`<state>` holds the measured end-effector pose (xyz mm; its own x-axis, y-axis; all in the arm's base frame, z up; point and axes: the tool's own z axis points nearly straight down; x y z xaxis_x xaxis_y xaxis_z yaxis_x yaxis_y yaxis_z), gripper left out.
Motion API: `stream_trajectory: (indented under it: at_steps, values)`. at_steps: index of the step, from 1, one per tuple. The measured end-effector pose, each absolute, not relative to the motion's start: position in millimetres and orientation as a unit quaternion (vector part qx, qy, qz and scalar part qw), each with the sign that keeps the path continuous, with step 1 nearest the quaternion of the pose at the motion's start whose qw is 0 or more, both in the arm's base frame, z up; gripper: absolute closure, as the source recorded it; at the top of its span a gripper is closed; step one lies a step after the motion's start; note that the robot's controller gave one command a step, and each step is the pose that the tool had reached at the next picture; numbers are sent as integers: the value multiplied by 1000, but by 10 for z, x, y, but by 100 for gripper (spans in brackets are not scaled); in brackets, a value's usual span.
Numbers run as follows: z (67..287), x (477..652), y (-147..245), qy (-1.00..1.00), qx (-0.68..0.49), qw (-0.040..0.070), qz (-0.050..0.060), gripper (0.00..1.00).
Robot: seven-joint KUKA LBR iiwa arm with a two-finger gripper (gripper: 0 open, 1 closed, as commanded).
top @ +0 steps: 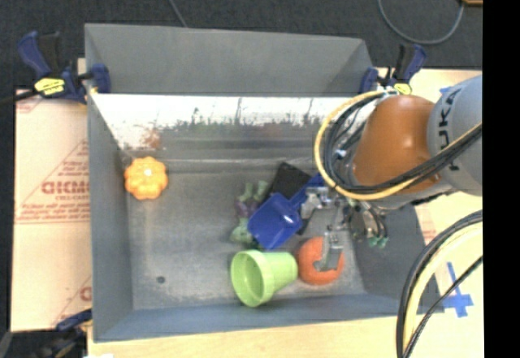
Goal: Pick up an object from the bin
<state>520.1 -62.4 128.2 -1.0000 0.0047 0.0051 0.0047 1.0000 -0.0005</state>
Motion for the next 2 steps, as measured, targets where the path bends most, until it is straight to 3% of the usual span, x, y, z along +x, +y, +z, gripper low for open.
stream_trajectory:
  at_steps: [1, 2]
  values:
    - [1325, 5222, -624, -1000, -1, -1, 1, 0]
    - [702, 5936, -6, -990, 138, -4, 0, 0]
